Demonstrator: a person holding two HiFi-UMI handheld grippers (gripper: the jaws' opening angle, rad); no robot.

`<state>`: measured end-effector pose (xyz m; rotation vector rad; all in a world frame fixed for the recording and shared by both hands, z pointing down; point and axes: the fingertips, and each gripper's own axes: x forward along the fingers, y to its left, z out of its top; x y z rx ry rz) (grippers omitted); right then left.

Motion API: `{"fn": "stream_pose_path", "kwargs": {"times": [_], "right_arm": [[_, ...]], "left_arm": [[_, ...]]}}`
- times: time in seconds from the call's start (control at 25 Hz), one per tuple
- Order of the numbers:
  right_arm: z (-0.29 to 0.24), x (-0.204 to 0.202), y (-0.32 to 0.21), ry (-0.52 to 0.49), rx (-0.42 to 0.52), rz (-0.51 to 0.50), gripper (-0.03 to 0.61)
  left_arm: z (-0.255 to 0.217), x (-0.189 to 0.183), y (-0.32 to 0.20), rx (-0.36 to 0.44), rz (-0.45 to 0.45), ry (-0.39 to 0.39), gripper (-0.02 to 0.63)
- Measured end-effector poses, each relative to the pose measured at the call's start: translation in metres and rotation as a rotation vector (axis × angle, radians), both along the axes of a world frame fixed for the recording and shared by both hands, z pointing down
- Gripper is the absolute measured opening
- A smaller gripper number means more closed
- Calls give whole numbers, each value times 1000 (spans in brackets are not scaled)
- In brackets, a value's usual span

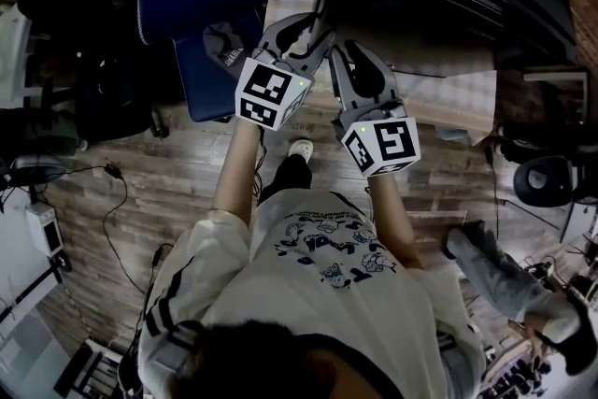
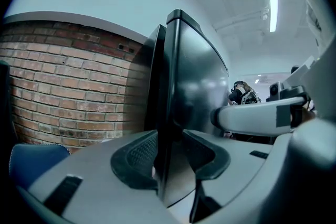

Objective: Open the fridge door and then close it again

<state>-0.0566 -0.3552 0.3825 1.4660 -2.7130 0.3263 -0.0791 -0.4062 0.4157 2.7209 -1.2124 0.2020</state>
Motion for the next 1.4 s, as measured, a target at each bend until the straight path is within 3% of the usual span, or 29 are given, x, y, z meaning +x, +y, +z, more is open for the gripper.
{"fn": "stream_pose_path", "kwargs": {"times": [0.68, 1.4], "right_arm": [[0, 26, -11, -10, 0, 108, 95], [-13, 33, 12, -16, 17, 140, 77]], "left_arm": [[-1, 2, -17, 9, -75, 0, 145], [-18, 8, 31, 45, -89, 0, 146]]}}
